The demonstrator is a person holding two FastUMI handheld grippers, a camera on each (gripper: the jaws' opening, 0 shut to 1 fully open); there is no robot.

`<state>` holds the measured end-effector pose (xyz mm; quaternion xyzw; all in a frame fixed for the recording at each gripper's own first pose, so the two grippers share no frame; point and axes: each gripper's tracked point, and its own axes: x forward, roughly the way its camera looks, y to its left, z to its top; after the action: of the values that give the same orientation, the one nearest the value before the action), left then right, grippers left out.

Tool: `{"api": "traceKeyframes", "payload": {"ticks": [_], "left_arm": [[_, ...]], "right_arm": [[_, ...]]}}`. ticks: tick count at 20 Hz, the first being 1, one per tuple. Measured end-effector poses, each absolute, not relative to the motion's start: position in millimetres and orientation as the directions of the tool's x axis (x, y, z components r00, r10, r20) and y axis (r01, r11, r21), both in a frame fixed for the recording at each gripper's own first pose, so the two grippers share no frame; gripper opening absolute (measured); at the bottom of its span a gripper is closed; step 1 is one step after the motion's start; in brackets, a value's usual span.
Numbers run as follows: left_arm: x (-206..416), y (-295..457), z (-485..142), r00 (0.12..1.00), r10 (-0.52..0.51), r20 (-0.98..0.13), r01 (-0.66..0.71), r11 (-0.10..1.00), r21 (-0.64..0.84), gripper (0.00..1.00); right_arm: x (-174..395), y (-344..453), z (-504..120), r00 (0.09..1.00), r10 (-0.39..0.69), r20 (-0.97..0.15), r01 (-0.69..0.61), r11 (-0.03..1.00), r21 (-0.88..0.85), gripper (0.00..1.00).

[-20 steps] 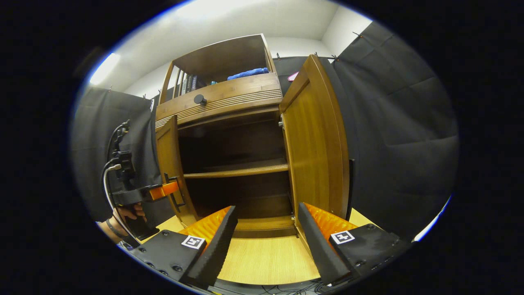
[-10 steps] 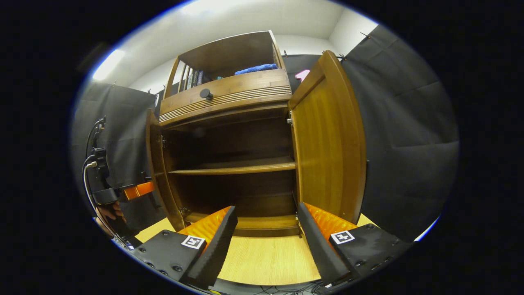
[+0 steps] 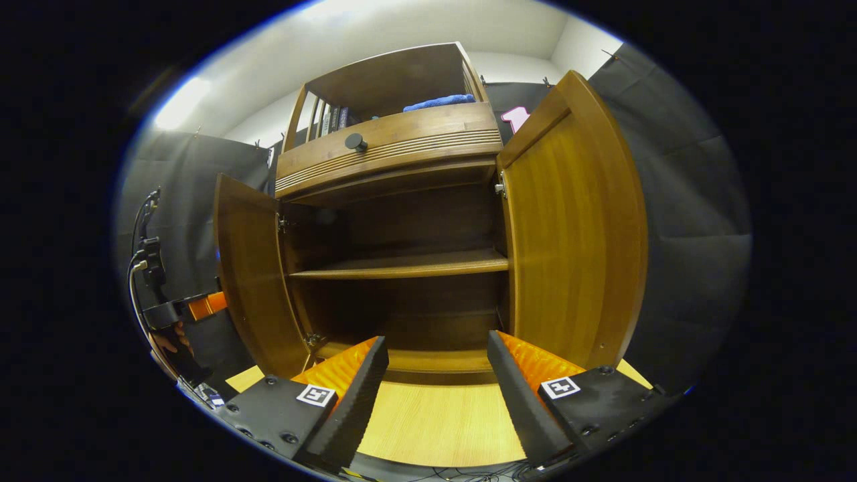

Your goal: Open the right door of the double-door shoe cabinet with the right hand, and open the left door with the left hand.

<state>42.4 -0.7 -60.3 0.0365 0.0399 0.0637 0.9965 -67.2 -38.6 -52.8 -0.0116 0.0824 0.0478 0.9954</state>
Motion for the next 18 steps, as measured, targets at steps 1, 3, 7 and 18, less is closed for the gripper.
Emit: {"api": "traceKeyframes", "payload": {"ticks": [1, 3, 7, 18], "left_arm": [[40.4, 6.5, -57.4, 0.988, 0.141, -0.068, -0.135, 0.988, 0.08, 0.43], [37.5, 19.2, -52.9, 0.987, 0.145, -0.064, -0.14, 0.987, 0.074, 0.42], [42.6, 31.3, -54.1, 0.995, 0.065, -0.072, -0.066, 0.998, -0.012, 0.38], [47.0, 76.2, -50.9, 0.994, -0.052, -0.098, 0.052, 0.999, -0.007, 0.59]], "right_arm": [[-66.0, -35.8, -52.6, 0.981, 0.099, -0.166, -0.103, 0.995, -0.017, 0.96], [-64.1, -32.7, -54.7, 0.979, 0.108, -0.171, -0.113, 0.993, -0.019, 0.96], [-59.2, -29.3, -57.0, 0.977, 0.118, -0.177, -0.122, 0.992, -0.012, 1.0], [-52.5, -22.7, -67.9, 0.97, 0.134, -0.202, -0.136, 0.991, 0.004, 0.96]]}}
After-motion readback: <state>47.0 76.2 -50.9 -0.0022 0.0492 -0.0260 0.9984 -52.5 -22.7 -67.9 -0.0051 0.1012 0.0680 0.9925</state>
